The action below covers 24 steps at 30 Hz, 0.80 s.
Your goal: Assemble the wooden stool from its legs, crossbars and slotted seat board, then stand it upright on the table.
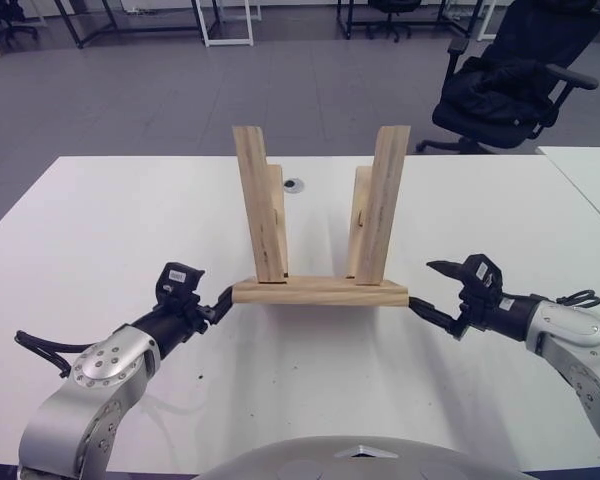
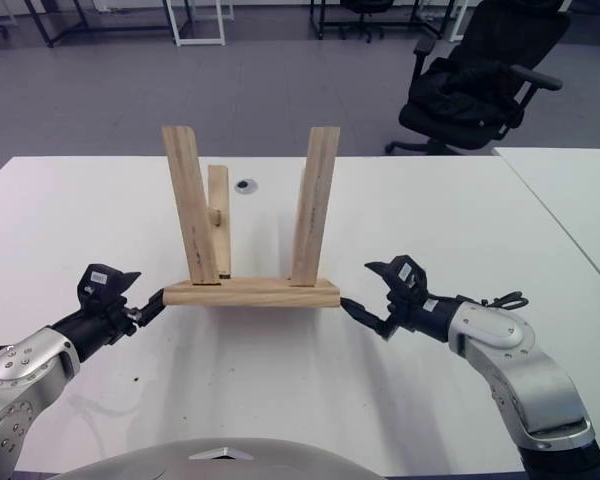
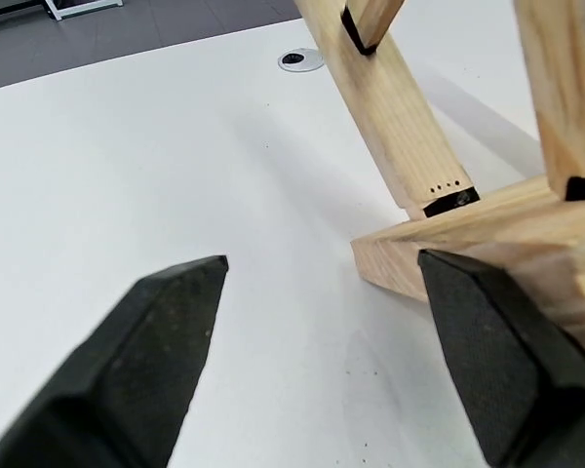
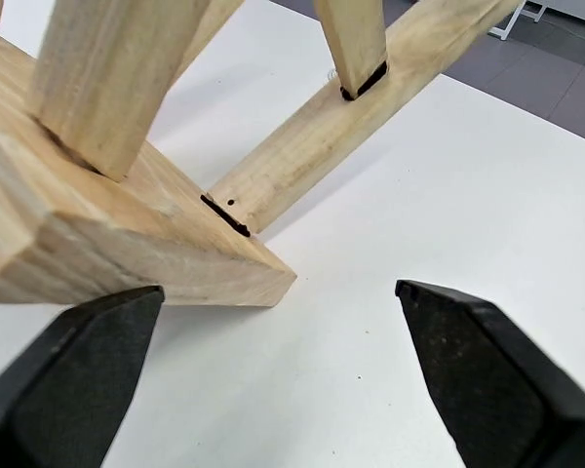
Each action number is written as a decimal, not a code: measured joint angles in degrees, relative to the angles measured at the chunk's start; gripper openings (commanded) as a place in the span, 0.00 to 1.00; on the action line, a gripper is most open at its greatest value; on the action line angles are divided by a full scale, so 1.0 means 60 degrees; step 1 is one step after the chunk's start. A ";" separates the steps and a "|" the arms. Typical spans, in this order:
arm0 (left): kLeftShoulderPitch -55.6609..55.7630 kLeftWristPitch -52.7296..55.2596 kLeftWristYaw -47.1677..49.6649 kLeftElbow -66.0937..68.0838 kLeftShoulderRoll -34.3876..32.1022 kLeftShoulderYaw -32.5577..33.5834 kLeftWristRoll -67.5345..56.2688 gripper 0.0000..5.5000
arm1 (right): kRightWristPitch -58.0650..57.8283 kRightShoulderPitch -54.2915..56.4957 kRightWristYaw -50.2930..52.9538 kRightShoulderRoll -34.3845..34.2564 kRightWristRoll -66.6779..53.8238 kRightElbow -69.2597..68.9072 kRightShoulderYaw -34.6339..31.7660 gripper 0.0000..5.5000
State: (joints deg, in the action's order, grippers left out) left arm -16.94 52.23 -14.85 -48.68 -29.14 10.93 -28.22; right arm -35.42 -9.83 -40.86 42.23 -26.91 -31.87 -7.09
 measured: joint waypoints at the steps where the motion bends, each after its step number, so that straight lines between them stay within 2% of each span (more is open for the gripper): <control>1: -0.0084 0.0005 -0.0027 -0.0118 -0.0076 0.0070 -0.0080 0.66 | -0.0003 0.0000 -0.0026 0.0021 -0.0004 -0.0060 -0.0063 0.82; 11: 0.0268 0.0130 -0.0707 0.0125 -0.0972 0.0386 -0.0240 0.66 | 0.0097 0.0115 -0.0436 0.0142 -0.0082 -0.0134 -0.0166 0.82; 15: -0.0106 -0.0740 -0.2041 0.1020 -0.2261 0.0646 0.0298 0.66 | 0.0855 0.0121 -0.1407 0.0359 -0.0053 0.0037 0.0064 0.82; 16: -0.0632 -0.1451 -0.2708 0.1824 -0.3201 0.0787 0.1037 0.66 | 0.1271 0.0177 -0.1899 0.0601 -0.0013 0.0618 -0.0117 0.82; 18: -0.0921 -0.2334 -0.3669 0.2713 -0.4044 0.1105 0.1548 0.66 | 0.1590 0.0237 -0.2586 0.1143 0.0030 0.1443 -0.0322 0.82; 22: -0.0653 -0.4091 -0.6259 0.3695 -0.4351 0.1124 0.0791 0.66 | 0.1839 0.0920 -0.3863 0.1438 0.0023 0.1956 0.0484 0.82; 24: 0.0376 -0.4715 -0.7220 0.4340 -0.4135 0.0644 0.0297 0.66 | 0.1921 0.1466 -0.4084 0.1224 0.0057 0.2115 0.1176 0.82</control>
State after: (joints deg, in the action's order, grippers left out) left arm -14.68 23.94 -58.17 -22.64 -53.95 14.79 -26.44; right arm -23.89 -1.03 -65.37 49.58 -26.57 -19.18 -0.03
